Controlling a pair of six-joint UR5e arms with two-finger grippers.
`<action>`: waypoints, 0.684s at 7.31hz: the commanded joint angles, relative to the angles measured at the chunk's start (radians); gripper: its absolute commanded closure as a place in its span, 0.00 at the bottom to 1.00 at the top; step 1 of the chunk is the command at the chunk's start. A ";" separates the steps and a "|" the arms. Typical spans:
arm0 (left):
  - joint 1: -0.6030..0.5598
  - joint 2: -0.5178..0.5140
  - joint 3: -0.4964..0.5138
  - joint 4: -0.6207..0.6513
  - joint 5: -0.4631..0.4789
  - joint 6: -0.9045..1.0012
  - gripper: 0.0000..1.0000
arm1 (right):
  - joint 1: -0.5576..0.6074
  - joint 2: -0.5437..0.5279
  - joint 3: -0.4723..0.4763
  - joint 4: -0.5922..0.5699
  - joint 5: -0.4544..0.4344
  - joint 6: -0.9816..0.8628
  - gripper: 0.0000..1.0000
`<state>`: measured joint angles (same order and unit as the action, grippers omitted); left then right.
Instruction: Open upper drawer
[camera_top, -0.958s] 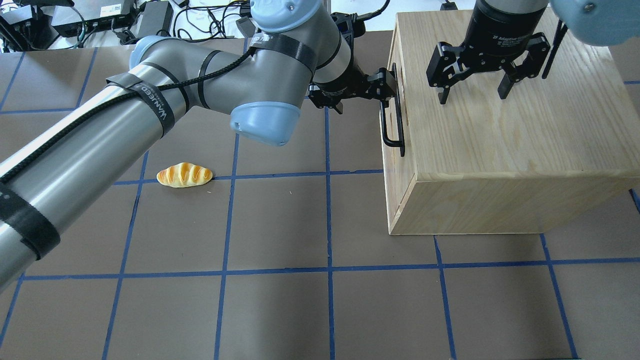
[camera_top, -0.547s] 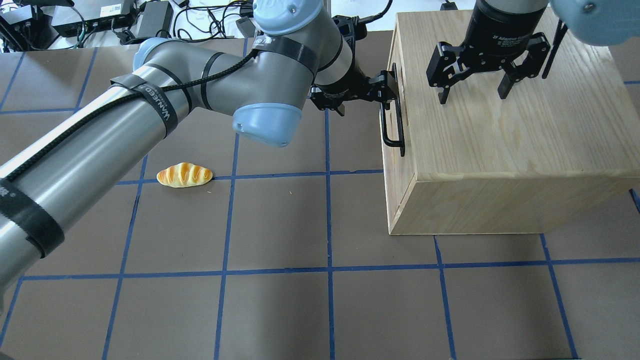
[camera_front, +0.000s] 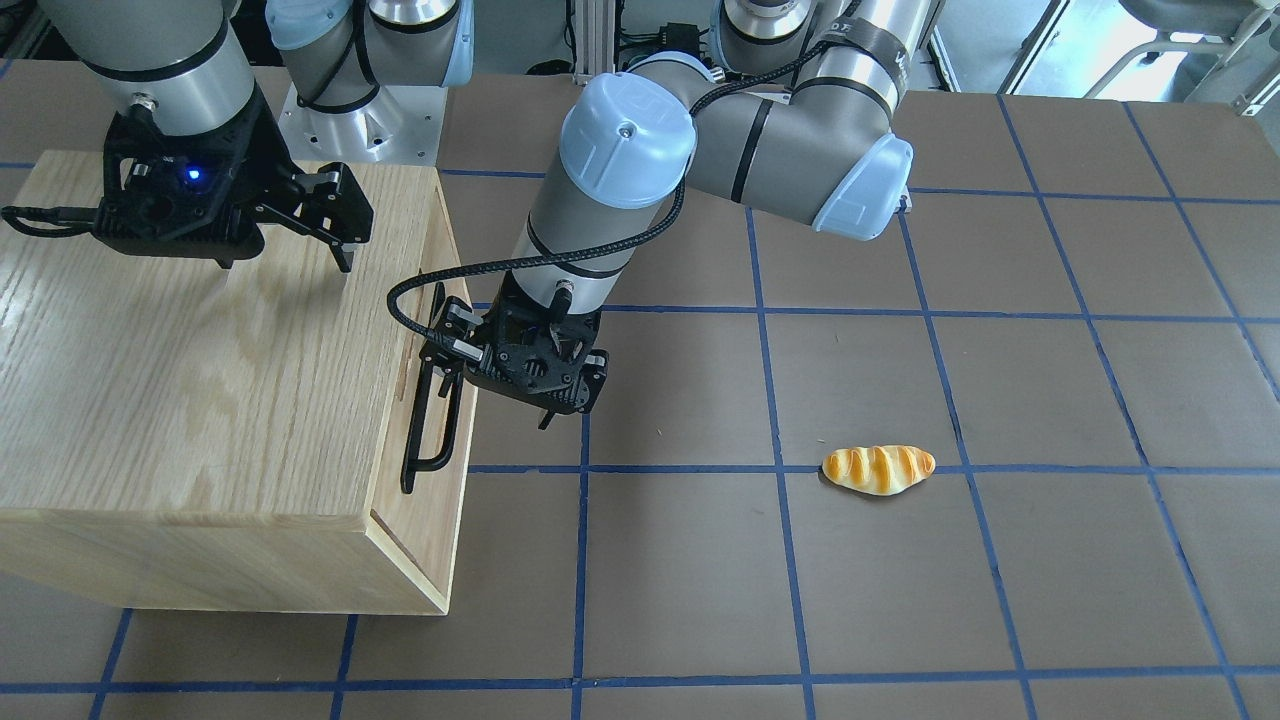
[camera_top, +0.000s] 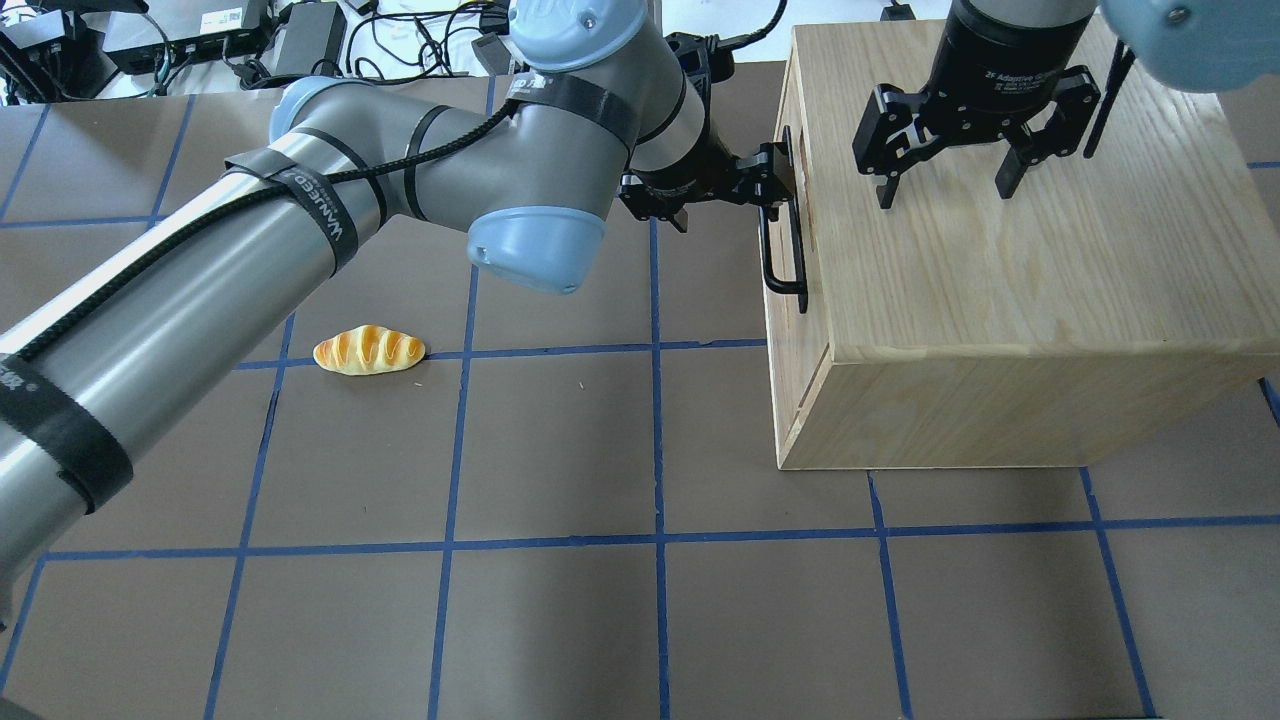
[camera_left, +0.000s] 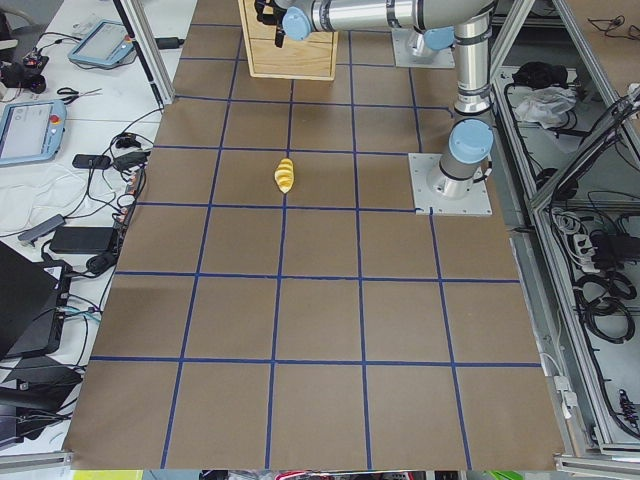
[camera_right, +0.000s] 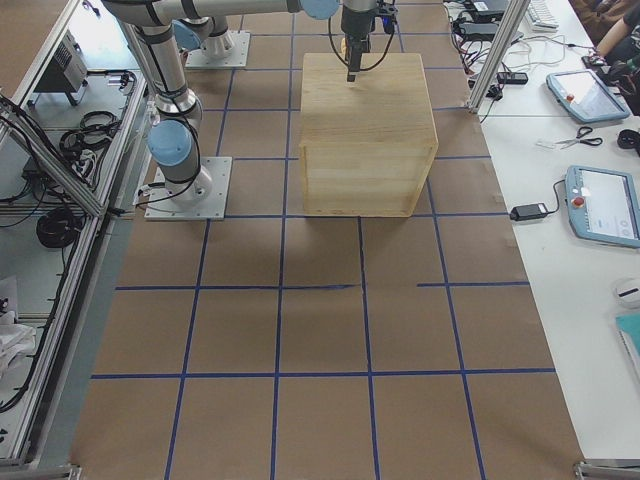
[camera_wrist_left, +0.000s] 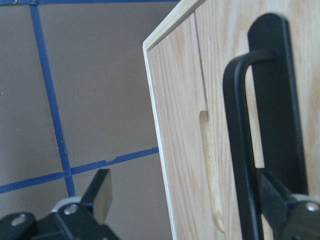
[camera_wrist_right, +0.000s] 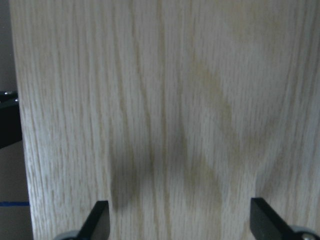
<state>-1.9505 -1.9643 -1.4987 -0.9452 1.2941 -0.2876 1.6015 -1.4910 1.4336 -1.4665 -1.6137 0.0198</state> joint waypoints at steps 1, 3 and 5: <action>0.002 0.002 0.002 -0.004 0.042 0.011 0.00 | 0.000 0.000 -0.001 0.000 0.000 0.000 0.00; 0.008 0.025 0.003 -0.023 0.056 0.016 0.00 | 0.000 0.000 -0.001 0.000 0.000 0.000 0.00; 0.010 0.021 0.003 -0.024 0.057 0.018 0.00 | 0.000 0.000 -0.001 0.000 0.000 0.000 0.00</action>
<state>-1.9418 -1.9431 -1.4957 -0.9670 1.3483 -0.2718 1.6011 -1.4910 1.4328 -1.4665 -1.6137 0.0193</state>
